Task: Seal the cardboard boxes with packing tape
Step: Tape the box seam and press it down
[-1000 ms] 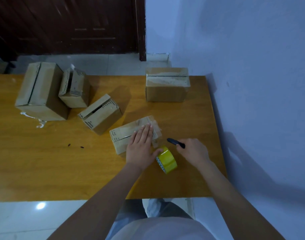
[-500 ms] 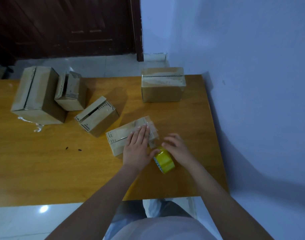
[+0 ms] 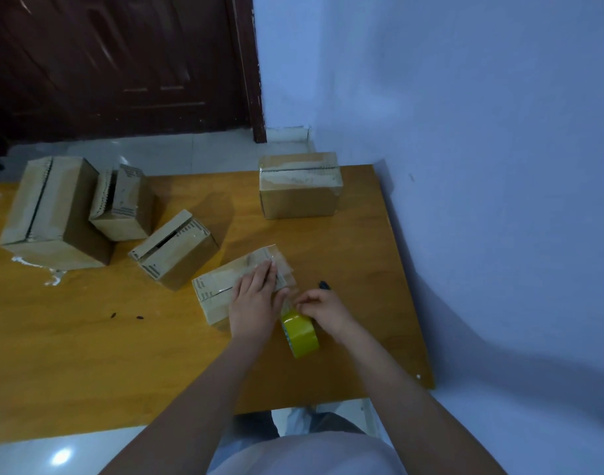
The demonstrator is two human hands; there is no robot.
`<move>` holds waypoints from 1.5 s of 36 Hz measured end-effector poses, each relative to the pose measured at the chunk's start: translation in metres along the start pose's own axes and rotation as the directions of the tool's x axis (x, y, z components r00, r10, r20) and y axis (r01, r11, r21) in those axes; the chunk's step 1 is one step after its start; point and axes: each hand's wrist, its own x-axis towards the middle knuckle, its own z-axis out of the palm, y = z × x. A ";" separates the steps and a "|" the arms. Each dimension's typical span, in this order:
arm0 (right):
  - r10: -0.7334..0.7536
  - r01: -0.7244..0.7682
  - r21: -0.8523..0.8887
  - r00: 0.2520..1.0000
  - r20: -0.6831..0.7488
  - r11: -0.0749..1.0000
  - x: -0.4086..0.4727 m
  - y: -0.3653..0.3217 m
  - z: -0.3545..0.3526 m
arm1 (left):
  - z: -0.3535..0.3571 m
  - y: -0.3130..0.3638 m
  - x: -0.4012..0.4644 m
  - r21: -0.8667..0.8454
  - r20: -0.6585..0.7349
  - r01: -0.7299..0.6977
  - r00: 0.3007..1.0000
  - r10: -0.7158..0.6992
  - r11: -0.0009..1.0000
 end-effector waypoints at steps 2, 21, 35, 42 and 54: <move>-0.018 0.018 -0.024 1.000 0.000 1.000 -0.003 0.000 0.001 | 0.002 -0.002 0.001 0.028 -0.026 -0.034 0.999 0.035 0.999; 0.055 -0.039 0.149 0.993 -0.105 0.988 -0.024 0.027 -0.016 | -0.021 -0.029 0.014 -0.278 -0.031 -0.150 0.989 0.147 0.949; 0.074 -0.047 0.257 0.992 -0.099 0.965 -0.029 0.026 -0.013 | -0.010 -0.022 0.036 0.161 -0.001 -0.273 0.961 0.277 0.948; 0.087 -0.058 0.272 0.992 -0.095 0.960 -0.027 0.025 -0.012 | -0.014 -0.018 0.032 0.060 0.012 -0.198 0.980 0.198 0.978; 0.088 -0.066 0.279 0.994 -0.068 0.958 -0.028 0.025 -0.011 | -0.032 0.002 0.076 0.134 0.191 0.095 0.974 -0.120 0.986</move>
